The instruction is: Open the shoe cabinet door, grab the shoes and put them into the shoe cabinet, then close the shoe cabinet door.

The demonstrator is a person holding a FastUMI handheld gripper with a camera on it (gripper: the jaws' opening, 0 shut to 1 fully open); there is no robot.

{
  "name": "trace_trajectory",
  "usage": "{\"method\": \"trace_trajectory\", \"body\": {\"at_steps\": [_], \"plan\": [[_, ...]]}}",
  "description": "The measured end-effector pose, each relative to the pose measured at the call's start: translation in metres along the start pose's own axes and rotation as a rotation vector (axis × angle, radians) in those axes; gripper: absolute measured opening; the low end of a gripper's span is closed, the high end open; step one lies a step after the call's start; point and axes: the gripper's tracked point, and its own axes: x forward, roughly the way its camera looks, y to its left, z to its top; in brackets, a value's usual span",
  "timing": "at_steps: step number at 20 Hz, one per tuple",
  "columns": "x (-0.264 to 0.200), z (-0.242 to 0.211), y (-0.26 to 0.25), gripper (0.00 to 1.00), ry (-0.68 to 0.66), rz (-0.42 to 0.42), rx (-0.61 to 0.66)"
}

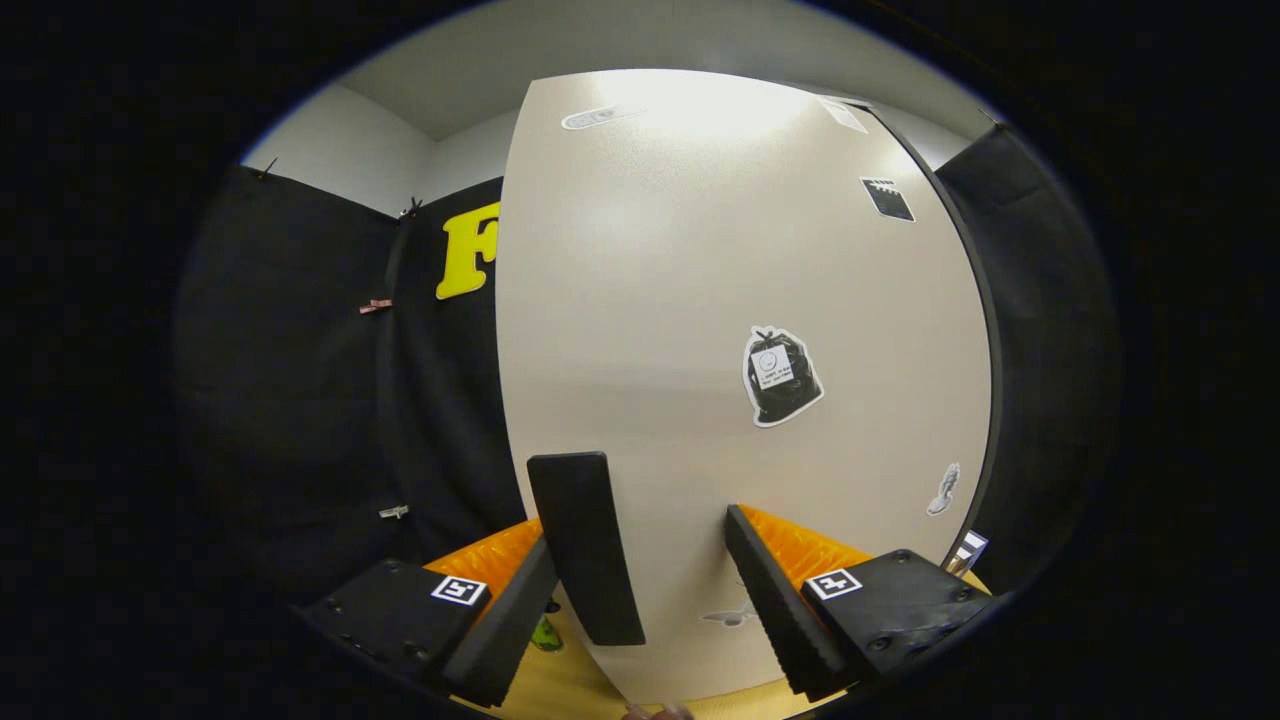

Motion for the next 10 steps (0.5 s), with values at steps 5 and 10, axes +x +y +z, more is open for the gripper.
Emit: {"method": "trace_trajectory", "body": {"at_steps": [5,10], "plan": [[0.0049,0.0007,-0.0009,0.99,-0.018,-0.01,-0.008],[0.0053,0.0073,0.0033,1.0,-0.044,-0.015,0.016]]}}
